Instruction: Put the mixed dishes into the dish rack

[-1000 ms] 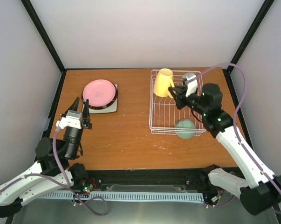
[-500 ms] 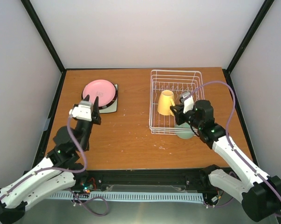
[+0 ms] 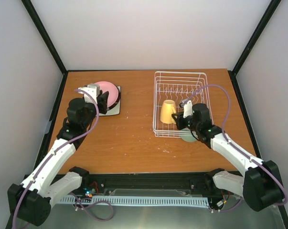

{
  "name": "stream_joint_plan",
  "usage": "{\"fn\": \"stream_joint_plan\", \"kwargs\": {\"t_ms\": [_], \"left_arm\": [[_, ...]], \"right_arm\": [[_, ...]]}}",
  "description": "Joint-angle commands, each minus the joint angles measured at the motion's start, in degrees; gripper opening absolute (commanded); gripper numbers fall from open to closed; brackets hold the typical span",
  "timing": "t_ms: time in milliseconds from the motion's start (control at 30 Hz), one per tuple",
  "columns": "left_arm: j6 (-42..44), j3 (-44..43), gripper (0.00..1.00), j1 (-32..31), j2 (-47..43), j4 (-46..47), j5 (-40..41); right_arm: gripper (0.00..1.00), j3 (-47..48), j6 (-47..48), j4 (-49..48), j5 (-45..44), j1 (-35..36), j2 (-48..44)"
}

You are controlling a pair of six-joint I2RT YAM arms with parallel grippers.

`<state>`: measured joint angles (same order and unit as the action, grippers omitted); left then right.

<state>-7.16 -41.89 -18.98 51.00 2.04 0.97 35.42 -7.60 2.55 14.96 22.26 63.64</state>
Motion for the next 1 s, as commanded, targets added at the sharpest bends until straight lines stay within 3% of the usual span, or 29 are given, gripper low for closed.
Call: {"fn": "stream_joint_plan", "kwargs": {"t_ms": [0, 500, 967], "left_arm": [[-5.12, -2.19, 0.30, 3.71, 2.63, 0.67, -11.46], [-4.59, -2.58, 0.31, 6.33, 8.49, 4.02, -13.52], [-2.05, -4.00, 0.31, 7.42, 12.01, 4.31, -13.72]], "right_arm": [[0.03, 0.50, -0.42, -7.15, 0.26, 0.40, 1.22], [0.03, 1.81, 0.37, -10.64, 1.19, 0.49, 12.83], [0.07, 4.86, 2.31, -1.34, 1.43, 1.32, 17.01]]}}
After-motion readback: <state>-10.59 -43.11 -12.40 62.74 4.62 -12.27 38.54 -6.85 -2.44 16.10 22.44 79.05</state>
